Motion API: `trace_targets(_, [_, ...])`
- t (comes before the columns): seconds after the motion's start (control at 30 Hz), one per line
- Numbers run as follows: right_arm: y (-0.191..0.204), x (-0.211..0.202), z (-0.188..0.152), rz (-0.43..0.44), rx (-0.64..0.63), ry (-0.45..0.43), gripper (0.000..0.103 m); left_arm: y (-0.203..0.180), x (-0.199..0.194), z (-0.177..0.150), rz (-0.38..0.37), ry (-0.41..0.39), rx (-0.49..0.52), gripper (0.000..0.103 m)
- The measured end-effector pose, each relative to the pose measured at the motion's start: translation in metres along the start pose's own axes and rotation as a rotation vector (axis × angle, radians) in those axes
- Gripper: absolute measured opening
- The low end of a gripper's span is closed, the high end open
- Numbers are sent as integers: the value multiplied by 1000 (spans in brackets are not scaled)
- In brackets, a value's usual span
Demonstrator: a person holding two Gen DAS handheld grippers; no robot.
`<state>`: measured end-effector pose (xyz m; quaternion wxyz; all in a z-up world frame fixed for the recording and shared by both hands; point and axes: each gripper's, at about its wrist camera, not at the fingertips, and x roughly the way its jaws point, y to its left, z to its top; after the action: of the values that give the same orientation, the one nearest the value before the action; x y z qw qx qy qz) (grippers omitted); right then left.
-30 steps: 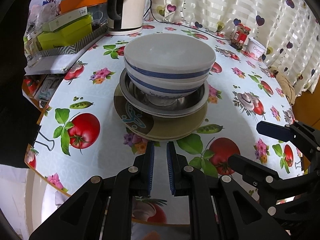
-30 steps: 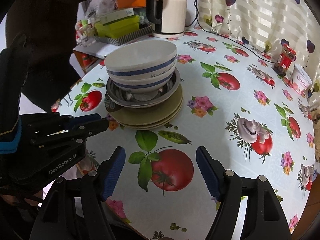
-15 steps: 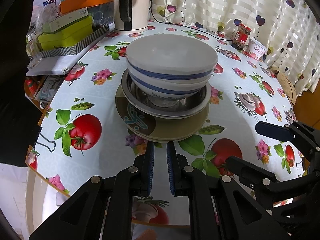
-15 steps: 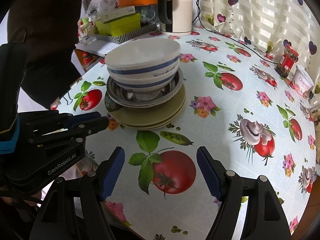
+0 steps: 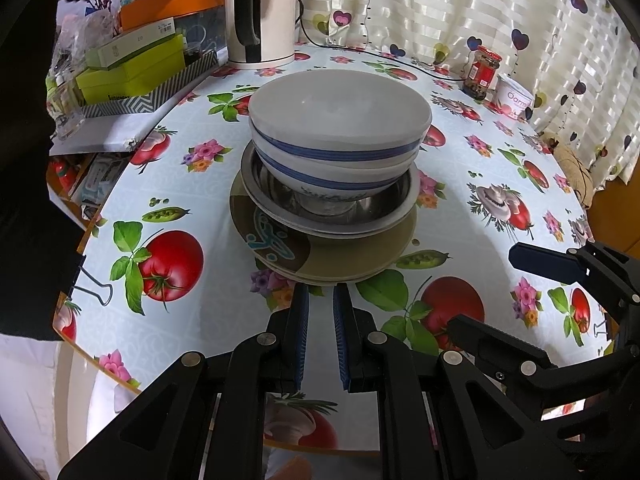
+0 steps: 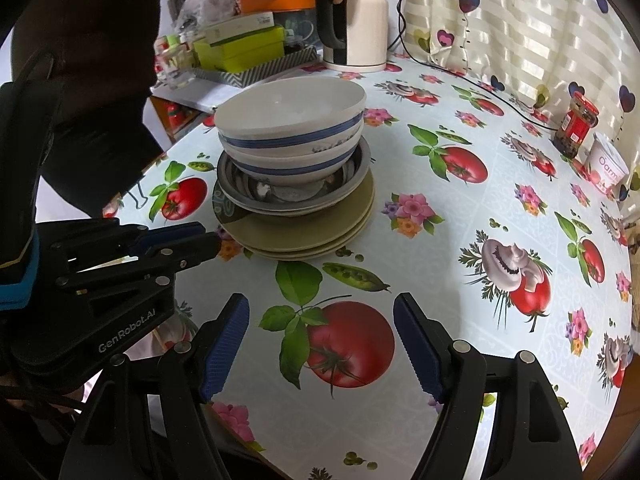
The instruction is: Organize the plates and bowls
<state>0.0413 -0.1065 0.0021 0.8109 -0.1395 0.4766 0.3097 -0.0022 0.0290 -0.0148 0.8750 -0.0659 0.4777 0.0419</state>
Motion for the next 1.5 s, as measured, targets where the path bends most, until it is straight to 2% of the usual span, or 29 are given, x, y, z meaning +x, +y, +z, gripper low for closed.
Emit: trace_targets(1.5, [3, -1, 2, -8, -7, -5, 76, -1, -2, 0, -1, -4, 3, 13])
